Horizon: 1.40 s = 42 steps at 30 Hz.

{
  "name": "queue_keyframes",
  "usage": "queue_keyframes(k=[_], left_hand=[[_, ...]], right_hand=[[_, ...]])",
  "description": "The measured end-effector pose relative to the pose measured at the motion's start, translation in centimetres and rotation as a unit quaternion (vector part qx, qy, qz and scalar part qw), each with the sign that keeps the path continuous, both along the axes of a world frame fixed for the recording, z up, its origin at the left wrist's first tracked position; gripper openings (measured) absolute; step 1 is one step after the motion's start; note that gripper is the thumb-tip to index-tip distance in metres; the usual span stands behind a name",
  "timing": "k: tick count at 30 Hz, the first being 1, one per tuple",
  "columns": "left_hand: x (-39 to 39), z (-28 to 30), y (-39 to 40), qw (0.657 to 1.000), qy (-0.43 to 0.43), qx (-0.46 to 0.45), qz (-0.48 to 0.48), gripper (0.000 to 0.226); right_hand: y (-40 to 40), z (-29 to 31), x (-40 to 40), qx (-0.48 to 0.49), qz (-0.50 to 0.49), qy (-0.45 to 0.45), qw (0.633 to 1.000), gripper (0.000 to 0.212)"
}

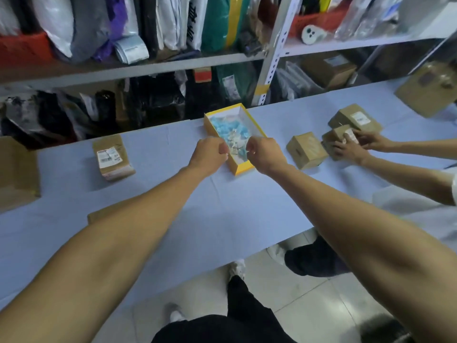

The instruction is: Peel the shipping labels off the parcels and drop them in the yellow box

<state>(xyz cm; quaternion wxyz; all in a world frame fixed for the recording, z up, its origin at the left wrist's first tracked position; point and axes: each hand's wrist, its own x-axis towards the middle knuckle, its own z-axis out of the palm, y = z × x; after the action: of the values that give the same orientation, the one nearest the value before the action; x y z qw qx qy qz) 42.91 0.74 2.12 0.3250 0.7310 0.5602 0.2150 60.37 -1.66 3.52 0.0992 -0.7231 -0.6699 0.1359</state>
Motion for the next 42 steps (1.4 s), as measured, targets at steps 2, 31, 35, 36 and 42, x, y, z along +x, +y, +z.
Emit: queue_keyframes(k=[2, 31, 35, 36, 42], left_hand=[[2.0, -0.7, 1.7, 1.000, 0.002, -0.003, 0.016, 0.010], [12.3, -8.5, 17.2, 0.996, 0.020, -0.066, 0.063, 0.005], [11.2, -7.9, 16.5, 0.996, 0.052, -0.058, 0.042, 0.008], [10.6, -7.7, 16.1, 0.995, 0.073, -0.059, 0.030, 0.011], [4.5, -6.1, 11.2, 0.979, 0.194, -0.014, -0.065, 0.072]], right_hand=[[2.1, -0.6, 1.6, -0.008, 0.015, 0.000, 1.000, 0.022], [18.5, -9.3, 7.5, -0.069, 0.000, -0.019, 0.997, 0.020], [17.8, -8.6, 6.9, -0.070, 0.002, -0.021, 0.997, 0.025], [17.4, -8.4, 6.6, -0.072, 0.009, -0.020, 0.997, 0.026], [13.7, -6.2, 2.3, -0.061, 0.042, -0.016, 0.997, 0.027]])
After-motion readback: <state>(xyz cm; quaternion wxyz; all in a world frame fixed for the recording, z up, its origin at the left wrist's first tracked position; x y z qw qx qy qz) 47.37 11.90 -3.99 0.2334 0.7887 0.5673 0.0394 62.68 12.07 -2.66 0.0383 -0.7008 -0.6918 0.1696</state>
